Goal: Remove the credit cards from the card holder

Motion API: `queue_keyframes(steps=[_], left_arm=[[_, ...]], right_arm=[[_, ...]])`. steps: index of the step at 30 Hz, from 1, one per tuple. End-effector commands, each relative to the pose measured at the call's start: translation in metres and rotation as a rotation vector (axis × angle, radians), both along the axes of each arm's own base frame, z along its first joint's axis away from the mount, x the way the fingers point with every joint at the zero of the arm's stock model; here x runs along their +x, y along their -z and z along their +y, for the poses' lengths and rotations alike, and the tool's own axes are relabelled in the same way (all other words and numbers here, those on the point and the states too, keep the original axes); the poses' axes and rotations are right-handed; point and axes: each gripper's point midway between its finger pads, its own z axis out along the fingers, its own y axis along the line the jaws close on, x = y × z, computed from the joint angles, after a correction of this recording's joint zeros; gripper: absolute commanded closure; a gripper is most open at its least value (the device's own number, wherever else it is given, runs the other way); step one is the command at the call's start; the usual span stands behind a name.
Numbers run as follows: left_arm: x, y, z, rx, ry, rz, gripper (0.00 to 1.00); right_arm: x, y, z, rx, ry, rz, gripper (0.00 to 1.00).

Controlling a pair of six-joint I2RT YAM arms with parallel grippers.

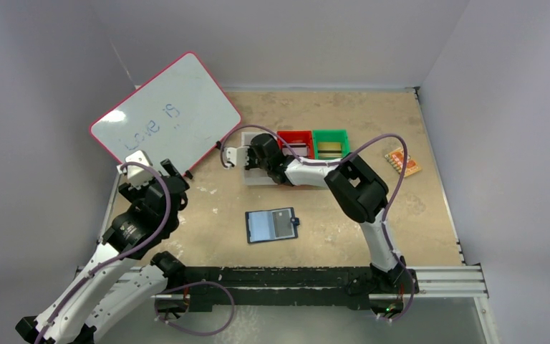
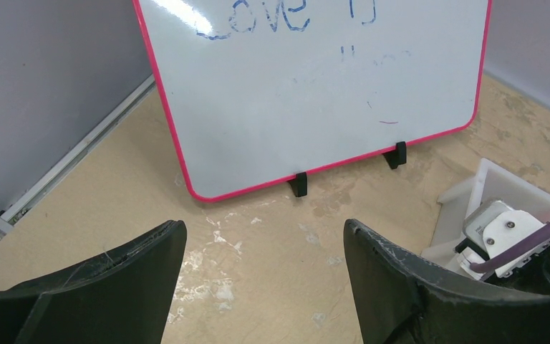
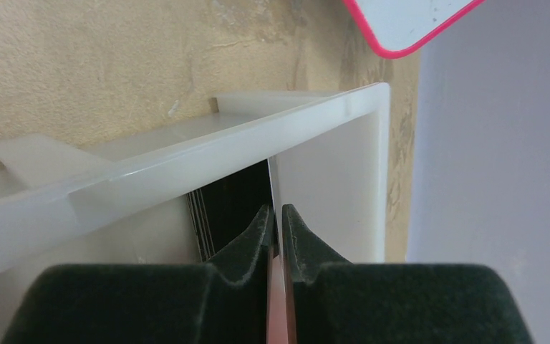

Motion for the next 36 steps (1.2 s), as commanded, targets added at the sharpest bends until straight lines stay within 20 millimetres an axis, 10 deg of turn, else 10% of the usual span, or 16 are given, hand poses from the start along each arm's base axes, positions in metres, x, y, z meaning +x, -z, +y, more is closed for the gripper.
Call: queue_keyframes(steps=[1,27,36], left_arm=[[0.001,-0.018,0.003,-0.021,-0.022,-0.048,0.20],[0.003,-0.014,0.001,-0.007,-0.016,-0.028,0.20],[0.005,-0.012,-0.001,0.001,-0.008,-0.014,0.20]], right_arm=[[0.015,-0.028,0.003,0.039,0.025,-0.059,0.89],[-0.022,-0.070,0.004,0.170,-0.055,0.051,0.77],[-0.032,-0.157,-0.012,0.580,0.083,-0.033,0.70]])
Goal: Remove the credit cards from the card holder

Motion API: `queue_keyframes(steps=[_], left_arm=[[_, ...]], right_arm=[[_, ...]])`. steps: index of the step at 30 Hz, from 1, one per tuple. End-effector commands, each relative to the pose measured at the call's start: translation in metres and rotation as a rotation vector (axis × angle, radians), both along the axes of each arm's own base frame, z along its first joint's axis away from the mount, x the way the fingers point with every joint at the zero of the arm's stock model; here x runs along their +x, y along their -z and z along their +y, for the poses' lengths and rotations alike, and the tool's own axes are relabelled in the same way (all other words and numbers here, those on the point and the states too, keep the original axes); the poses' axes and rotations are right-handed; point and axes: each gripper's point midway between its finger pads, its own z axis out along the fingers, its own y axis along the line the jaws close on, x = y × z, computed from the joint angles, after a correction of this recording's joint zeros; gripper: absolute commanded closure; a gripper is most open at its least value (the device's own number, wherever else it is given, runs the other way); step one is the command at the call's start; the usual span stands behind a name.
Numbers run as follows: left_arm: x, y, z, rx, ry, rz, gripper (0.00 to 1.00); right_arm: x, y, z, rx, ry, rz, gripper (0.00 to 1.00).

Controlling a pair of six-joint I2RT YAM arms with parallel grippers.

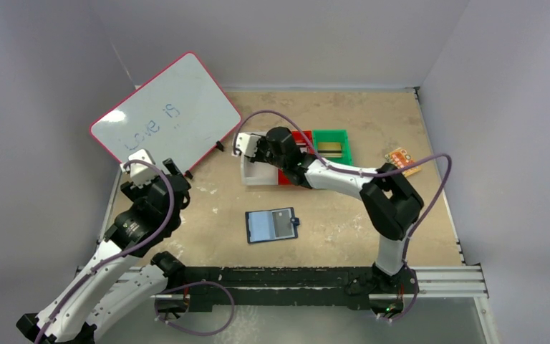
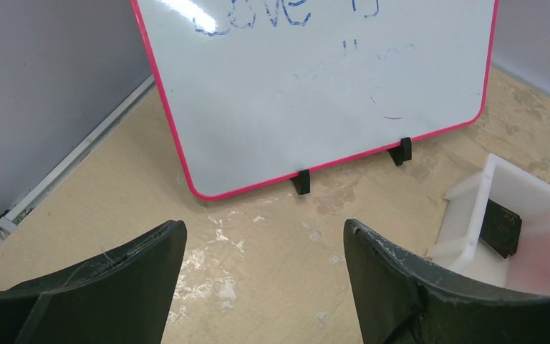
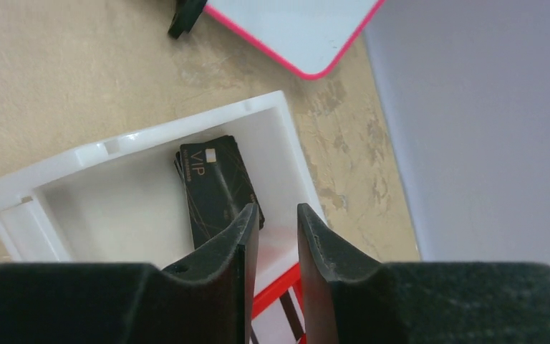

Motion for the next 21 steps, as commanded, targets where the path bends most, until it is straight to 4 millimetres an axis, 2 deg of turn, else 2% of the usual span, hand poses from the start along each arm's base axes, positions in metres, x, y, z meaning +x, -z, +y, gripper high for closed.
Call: queue_keyframes(steps=[1,3,5,7,8,9,12,13,17,21], left_arm=[[0.003,-0.015,0.000,-0.012,-0.007,-0.030,0.20],[0.003,-0.014,0.000,-0.009,-0.006,-0.027,0.20],[0.004,-0.014,-0.001,-0.009,-0.005,-0.027,0.20],[0.004,-0.013,-0.001,-0.009,-0.002,-0.023,0.20],[0.004,-0.013,-0.002,-0.008,-0.002,-0.023,0.20],[0.005,-0.013,-0.002,-0.006,0.000,-0.019,0.20],[0.006,-0.011,-0.005,-0.004,0.013,-0.010,0.20],[0.007,-0.010,-0.006,-0.003,0.018,-0.007,0.20],[0.011,-0.005,-0.016,-0.011,0.071,0.018,0.20],[0.016,0.004,-0.031,-0.028,0.141,0.046,0.19]], right_arm=[[0.001,-0.092,-0.009,0.367,0.129,-0.084,0.69],[-0.004,-0.108,-0.024,0.481,0.201,-0.080,0.63],[-0.010,-0.119,-0.046,0.615,0.306,-0.082,0.49],[-0.014,-0.131,-0.075,0.794,0.456,-0.069,0.23],[-0.018,-0.137,-0.088,0.872,0.522,-0.048,0.15],[-0.023,-0.132,-0.094,0.897,0.551,-0.006,0.12],[-0.044,-0.123,-0.087,0.908,0.530,0.168,0.08],[-0.051,-0.115,-0.087,0.904,0.545,0.233,0.07],[-0.079,-0.093,-0.093,0.932,0.595,0.420,0.06],[-0.116,-0.068,-0.101,1.016,0.633,0.614,0.08]])
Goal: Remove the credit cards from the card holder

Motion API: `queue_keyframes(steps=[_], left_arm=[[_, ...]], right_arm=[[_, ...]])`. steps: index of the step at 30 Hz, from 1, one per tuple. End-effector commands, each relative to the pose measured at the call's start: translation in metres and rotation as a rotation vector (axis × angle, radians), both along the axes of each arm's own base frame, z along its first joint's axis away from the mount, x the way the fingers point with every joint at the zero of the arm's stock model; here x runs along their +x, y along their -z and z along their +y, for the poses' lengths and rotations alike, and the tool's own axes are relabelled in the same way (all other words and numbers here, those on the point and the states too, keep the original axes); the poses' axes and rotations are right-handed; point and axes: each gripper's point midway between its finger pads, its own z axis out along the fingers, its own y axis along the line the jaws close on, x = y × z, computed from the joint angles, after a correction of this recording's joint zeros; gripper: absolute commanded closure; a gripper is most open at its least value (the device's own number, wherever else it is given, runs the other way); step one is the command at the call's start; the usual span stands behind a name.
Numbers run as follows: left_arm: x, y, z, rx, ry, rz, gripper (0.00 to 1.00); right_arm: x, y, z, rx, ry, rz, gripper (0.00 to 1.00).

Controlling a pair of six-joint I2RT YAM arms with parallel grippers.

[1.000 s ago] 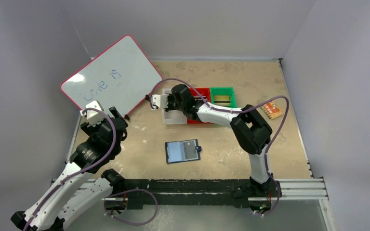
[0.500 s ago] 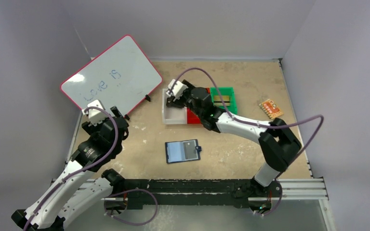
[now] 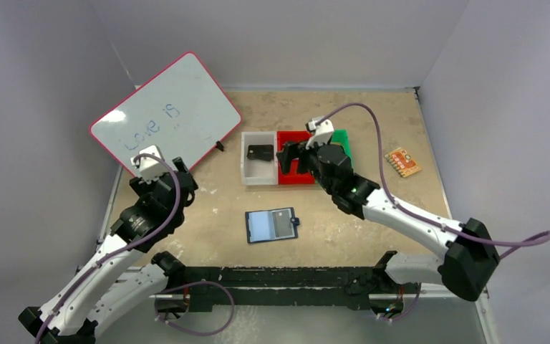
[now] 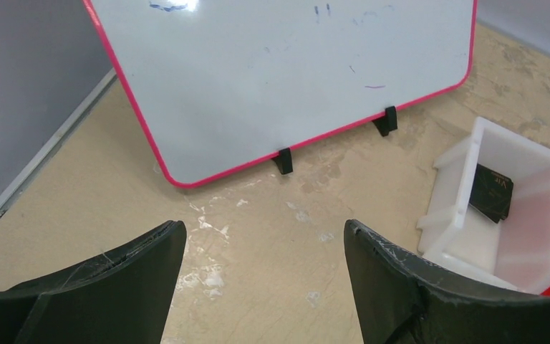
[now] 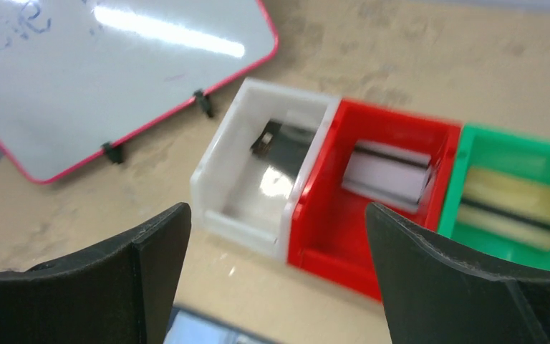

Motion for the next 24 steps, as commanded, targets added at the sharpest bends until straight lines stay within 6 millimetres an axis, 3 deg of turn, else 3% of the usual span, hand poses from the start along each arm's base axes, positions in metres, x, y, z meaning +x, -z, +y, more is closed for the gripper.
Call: queue_keyframes(steps=[1,6,8,13,18,21,24], left_arm=[[0.011,-0.004,-0.022,-0.044,0.100,-0.003,0.19],[0.018,0.016,-0.053,-0.071,0.234,0.077,0.19],[0.022,0.023,-0.056,-0.048,0.246,0.117,0.20],[0.028,0.031,-0.055,0.012,0.230,0.168,0.20],[0.030,0.028,-0.040,0.059,0.151,0.141,0.20],[0.029,0.027,-0.036,0.050,0.123,0.114,0.19],[0.028,0.022,-0.032,0.052,0.103,0.100,0.19]], right_arm=[[-0.050,0.037,-0.003,0.203,-0.042,0.258,0.09],[-0.097,0.057,0.008,0.384,-0.160,0.450,0.12],[-0.104,0.066,0.008,0.398,-0.169,0.487,0.12],[-0.120,0.086,0.012,0.399,-0.184,0.613,0.13],[-0.131,0.095,0.017,0.386,-0.154,0.783,0.16],[-0.140,0.090,0.022,0.341,-0.171,0.868,0.17],[-0.139,0.091,0.025,0.310,-0.178,0.873,0.25]])
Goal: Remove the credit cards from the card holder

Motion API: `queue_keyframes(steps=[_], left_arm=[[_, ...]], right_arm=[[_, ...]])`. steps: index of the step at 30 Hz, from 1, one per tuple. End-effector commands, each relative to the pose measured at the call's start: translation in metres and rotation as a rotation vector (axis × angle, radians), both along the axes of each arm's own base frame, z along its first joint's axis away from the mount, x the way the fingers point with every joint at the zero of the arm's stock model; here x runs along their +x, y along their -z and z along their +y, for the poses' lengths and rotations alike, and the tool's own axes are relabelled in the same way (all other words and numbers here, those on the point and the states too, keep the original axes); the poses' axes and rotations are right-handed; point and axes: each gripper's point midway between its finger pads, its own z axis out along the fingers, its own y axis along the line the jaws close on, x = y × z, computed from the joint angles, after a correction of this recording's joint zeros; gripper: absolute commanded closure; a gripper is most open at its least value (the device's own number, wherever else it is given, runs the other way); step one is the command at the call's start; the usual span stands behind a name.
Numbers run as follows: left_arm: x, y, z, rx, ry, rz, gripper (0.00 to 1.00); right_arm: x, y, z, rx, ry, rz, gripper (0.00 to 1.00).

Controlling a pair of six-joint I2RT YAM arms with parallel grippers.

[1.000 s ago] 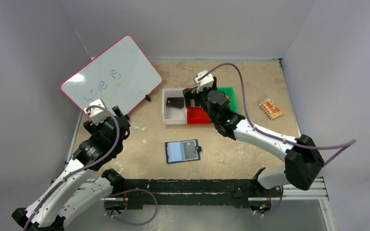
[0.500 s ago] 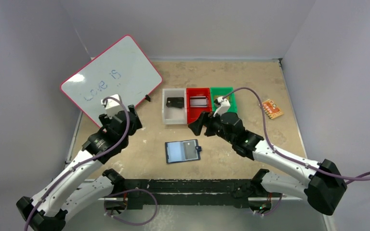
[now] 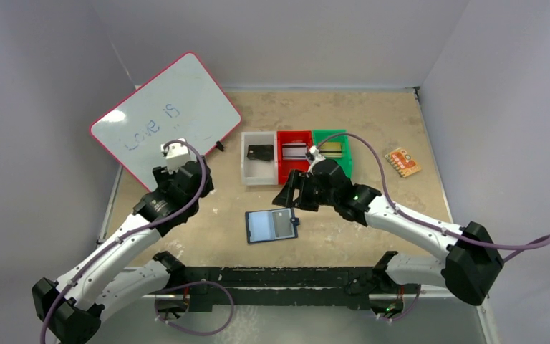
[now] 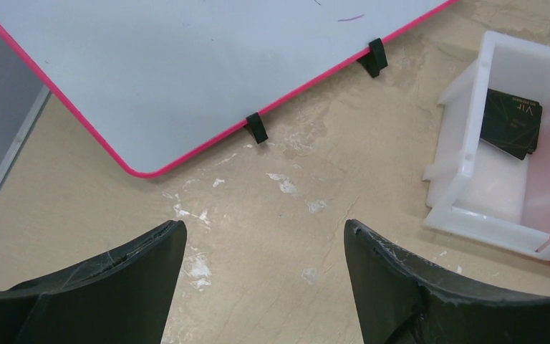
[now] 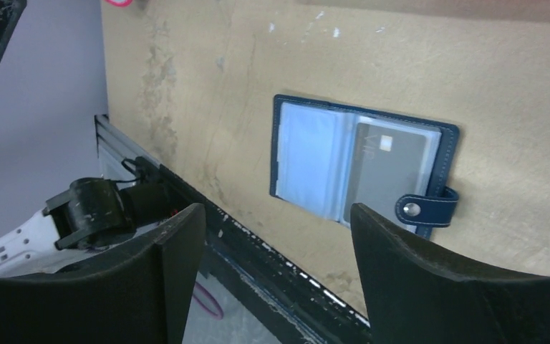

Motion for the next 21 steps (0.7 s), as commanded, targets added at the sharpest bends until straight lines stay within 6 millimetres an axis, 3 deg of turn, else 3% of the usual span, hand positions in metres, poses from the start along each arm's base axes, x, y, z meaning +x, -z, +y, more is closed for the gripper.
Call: queue_keyframes(steps=[1,5,9,12,13,16,18,21], left_arm=[[0.003,-0.019,0.012,0.001,-0.066,-0.084,0.19],[0.001,-0.024,0.015,-0.011,-0.073,-0.105,0.19],[0.000,-0.028,0.015,-0.019,-0.075,-0.116,0.19],[0.000,-0.026,0.013,-0.026,-0.064,-0.110,0.19],[0.000,-0.025,0.012,-0.029,-0.060,-0.106,0.19],[0.001,-0.022,0.007,-0.038,-0.037,-0.092,0.19],[0.003,-0.014,-0.008,-0.086,0.012,-0.064,0.19],[0.005,-0.005,-0.035,-0.202,0.086,-0.031,0.19]], right_arm=[[-0.008,-0.014,0.011,0.010,-0.051,0.045,0.27],[-0.012,0.006,0.026,-0.025,-0.074,0.053,0.39],[-0.019,0.023,0.051,-0.158,-0.092,0.048,0.42],[-0.019,0.053,0.048,-0.276,-0.037,0.105,0.46],[-0.015,0.049,0.052,-0.279,-0.012,0.100,0.47],[-0.012,0.056,0.047,-0.299,0.045,0.111,0.47],[-0.020,0.081,0.018,-0.407,0.099,0.169,0.43],[-0.017,0.088,0.003,-0.454,0.115,0.155,0.43]])
